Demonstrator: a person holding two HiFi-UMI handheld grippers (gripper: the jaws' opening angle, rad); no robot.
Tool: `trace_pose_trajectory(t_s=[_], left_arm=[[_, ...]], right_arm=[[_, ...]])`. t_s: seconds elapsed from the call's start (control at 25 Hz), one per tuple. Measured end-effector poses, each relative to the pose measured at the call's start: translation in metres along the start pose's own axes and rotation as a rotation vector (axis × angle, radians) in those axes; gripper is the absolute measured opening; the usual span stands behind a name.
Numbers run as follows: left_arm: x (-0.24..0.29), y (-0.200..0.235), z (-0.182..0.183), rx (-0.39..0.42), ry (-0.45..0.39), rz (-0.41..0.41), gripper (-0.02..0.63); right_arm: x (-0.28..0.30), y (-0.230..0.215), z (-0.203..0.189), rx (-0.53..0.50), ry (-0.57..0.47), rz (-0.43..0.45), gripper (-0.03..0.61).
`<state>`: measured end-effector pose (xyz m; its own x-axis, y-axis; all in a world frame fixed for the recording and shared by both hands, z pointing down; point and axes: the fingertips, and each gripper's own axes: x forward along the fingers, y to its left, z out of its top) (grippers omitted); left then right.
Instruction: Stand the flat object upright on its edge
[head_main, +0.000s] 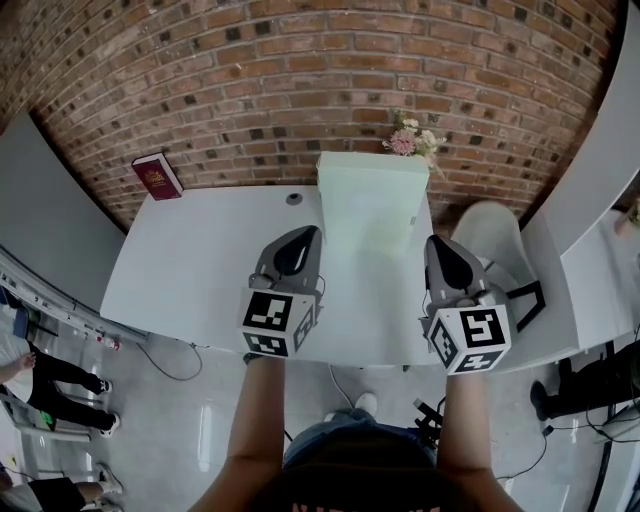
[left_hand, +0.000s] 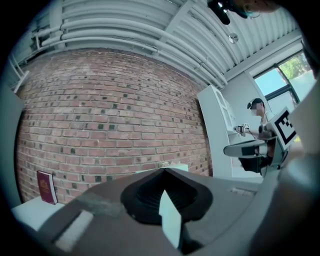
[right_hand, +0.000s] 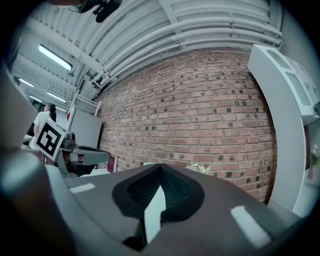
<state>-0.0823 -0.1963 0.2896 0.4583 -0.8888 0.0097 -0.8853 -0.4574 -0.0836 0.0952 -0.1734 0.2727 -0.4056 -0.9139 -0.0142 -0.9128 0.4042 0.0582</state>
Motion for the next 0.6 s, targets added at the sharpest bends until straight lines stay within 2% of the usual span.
trace_pose_trajectory(t_s=[0.2, 0.44, 0.6], left_arm=[[-0.011, -0.005, 0.016, -0.008, -0.024, 0.003, 0.0], [-0.019, -0.013, 0.035, 0.01, -0.063, -0.011, 0.0], [-0.023, -0.007, 0.037, 0.013, -0.072, 0.01, 0.0]], right_arm=[[-0.013, 0.004, 0.016, 0.013, -0.032, -0.009, -0.002], [-0.018, 0.009, 0.032, -0.054, -0.039, -0.031, -0.002], [-0.019, 0.009, 0.036, -0.077, -0.043, -0.046, -0.002]])
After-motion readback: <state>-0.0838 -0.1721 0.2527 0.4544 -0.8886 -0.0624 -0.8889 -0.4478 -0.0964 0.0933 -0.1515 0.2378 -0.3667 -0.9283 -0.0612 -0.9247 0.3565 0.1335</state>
